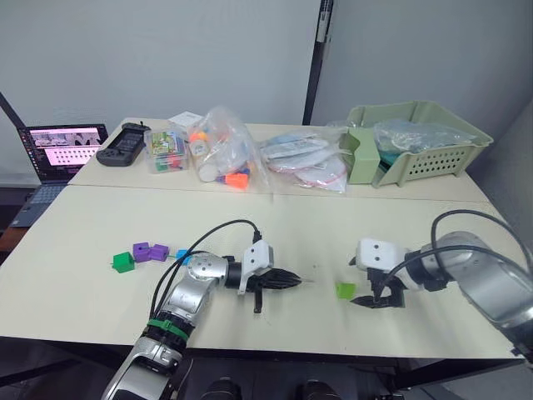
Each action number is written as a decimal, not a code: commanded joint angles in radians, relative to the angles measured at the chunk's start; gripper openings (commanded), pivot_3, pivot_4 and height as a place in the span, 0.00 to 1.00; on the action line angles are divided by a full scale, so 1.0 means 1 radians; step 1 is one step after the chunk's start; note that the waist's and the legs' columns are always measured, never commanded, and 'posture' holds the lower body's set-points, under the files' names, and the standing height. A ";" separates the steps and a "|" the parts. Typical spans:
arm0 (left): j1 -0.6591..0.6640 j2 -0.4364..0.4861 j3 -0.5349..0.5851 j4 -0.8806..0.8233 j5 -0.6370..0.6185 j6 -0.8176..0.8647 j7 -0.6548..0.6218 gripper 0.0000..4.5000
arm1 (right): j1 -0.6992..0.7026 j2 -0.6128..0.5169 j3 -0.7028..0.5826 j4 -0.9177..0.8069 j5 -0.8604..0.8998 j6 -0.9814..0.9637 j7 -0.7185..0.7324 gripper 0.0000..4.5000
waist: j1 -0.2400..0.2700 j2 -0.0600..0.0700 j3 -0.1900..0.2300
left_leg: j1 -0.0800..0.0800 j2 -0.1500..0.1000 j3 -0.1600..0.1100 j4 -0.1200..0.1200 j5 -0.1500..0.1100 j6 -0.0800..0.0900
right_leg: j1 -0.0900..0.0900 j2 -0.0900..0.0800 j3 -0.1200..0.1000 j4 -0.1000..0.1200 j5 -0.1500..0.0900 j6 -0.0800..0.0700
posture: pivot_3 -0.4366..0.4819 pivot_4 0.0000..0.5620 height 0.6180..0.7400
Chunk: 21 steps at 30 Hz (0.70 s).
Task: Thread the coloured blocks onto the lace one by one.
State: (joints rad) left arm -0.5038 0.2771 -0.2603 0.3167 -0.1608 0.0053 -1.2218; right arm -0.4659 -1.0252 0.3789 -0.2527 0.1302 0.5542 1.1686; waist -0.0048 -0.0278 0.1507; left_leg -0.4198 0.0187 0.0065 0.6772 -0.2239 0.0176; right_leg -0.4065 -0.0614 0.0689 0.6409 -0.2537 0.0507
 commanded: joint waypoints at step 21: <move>-0.021 -0.027 -0.037 -0.023 0.002 -0.002 0.028 0.00 | -0.038 0.120 0.023 0.087 -0.065 0.090 0.066 0.29 | 0.005 0.000 0.000 | 0.003 0.000 0.000 0.001 0.000 0.000 | 0.002 0.000 0.000 0.001 0.000 0.000 | 0.48 0.27 0.95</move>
State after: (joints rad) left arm -0.5041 0.2630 -0.2884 0.2969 -0.1588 0.0223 -1.2023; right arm -0.5154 -0.9194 0.3990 -0.1383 0.0590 0.6080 1.2427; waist -0.0002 -0.0277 0.1505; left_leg -0.4172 0.0188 0.0065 0.6782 -0.2239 0.0176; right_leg -0.4041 -0.0615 0.0688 0.6417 -0.2535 0.0505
